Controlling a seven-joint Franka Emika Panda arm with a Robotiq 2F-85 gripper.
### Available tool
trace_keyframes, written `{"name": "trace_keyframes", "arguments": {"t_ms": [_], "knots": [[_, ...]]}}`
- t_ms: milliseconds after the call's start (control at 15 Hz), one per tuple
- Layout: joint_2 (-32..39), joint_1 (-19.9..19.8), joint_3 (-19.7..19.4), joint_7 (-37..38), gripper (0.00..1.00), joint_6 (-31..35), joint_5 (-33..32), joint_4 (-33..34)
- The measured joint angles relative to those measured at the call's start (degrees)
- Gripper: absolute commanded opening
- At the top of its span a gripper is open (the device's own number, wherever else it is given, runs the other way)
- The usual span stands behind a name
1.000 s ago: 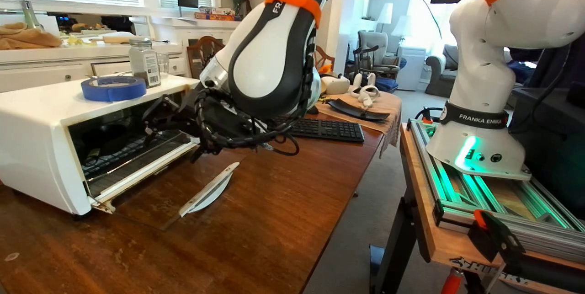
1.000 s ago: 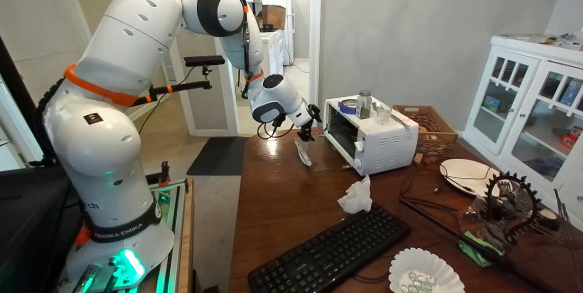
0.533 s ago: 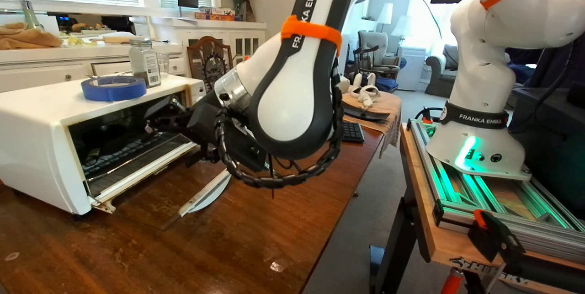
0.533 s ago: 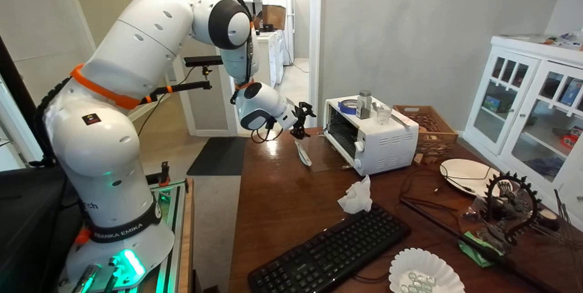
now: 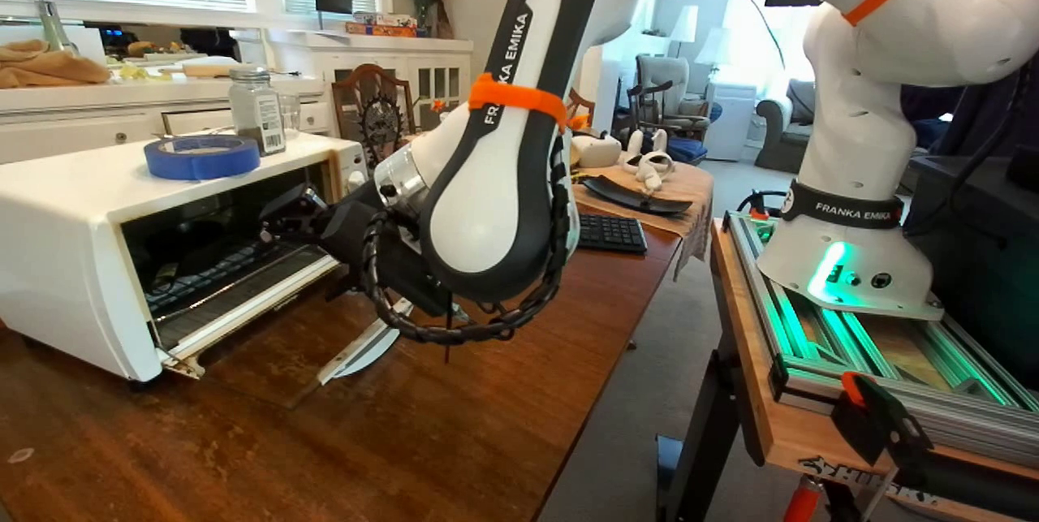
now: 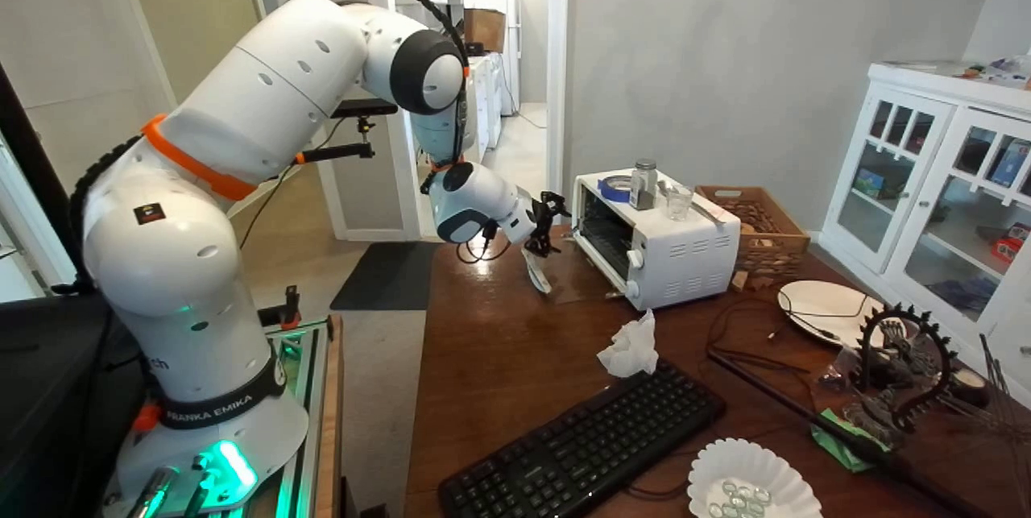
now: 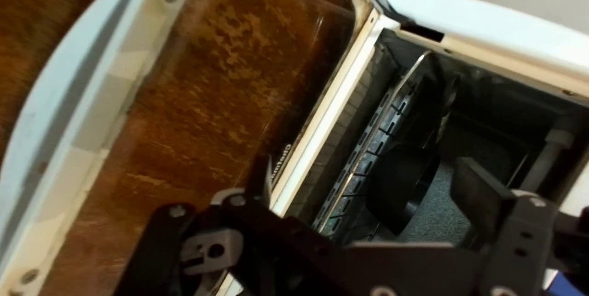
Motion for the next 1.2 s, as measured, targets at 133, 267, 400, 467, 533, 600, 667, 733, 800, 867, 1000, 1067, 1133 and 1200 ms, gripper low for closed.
{"name": "trace_keyframes", "arguments": {"t_ms": [133,267,400,467,533,600,667,733,800,867,1000,1067,1133,1200], "knots": [[1.2,-0.3,0.4,0.0,1.0,0.0,-1.0,3.0],[2.5,-0.2,0.8,0.0,1.0,0.0,-0.8,5.8],[3.2,-0.1,1.2,-0.7,1.0,-0.3,0.1,6.9],[3.2,-0.2,1.3,-0.8,1.0,-0.3,0.1,6.9],[3.2,-0.3,1.3,-0.8,1.0,-0.3,0.1,6.9],[3.2,-0.3,1.3,-0.8,1.0,-0.3,0.1,6.9],[3.3,-0.3,1.3,-0.8,1.0,0.7,0.1,7.0],[3.4,-0.3,1.3,-0.8,1.0,2.7,0.1,7.1],[3.8,-0.2,1.4,-0.7,1.0,5.0,0.1,7.3],[4.3,-0.2,1.5,-0.7,1.0,7.1,0.1,7.6],[5.7,-0.2,2.0,-0.7,1.0,10.0,0.0,8.3],[6.5,-0.2,2.2,-0.7,1.0,10.9,0.0,8.6],[7.3,-0.1,2.5,-0.7,1.0,11.9,-0.1,9.0],[8.2,-0.1,2.7,-0.7,1.0,12.9,-0.2,9.5]]}}
